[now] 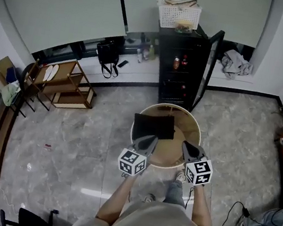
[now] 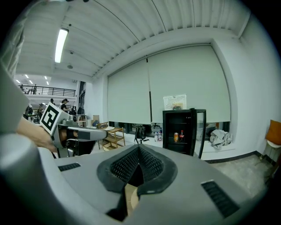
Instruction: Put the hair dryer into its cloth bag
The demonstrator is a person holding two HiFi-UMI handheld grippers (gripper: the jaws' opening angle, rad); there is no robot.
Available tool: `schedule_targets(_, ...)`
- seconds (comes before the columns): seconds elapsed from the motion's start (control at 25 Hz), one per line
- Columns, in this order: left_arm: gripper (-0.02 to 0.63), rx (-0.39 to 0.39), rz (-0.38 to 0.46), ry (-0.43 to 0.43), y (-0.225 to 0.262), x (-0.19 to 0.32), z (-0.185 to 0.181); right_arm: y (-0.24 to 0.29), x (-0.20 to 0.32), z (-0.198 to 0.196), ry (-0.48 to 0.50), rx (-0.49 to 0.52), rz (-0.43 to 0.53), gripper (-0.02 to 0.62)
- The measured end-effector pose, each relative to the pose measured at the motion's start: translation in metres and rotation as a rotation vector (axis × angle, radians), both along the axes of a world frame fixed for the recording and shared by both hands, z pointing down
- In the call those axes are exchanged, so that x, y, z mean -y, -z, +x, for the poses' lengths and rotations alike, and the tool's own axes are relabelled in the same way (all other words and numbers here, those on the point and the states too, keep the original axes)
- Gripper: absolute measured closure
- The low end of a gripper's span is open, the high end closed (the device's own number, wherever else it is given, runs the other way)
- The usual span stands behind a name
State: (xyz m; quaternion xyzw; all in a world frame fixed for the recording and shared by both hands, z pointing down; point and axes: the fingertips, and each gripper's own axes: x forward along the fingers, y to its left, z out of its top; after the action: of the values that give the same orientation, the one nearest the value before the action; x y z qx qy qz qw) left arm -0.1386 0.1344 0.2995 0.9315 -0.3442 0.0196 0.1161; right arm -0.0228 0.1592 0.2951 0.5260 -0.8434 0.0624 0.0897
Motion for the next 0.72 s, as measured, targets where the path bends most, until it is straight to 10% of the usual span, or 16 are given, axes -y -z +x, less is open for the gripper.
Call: schedule_targets(0.72, 0.577, 0.031, 0.018, 0.04, 0.004, -0.083, 0.026, 0.014, -0.081, 0.027, 0.018, 0.002, 0.043, 0.568)
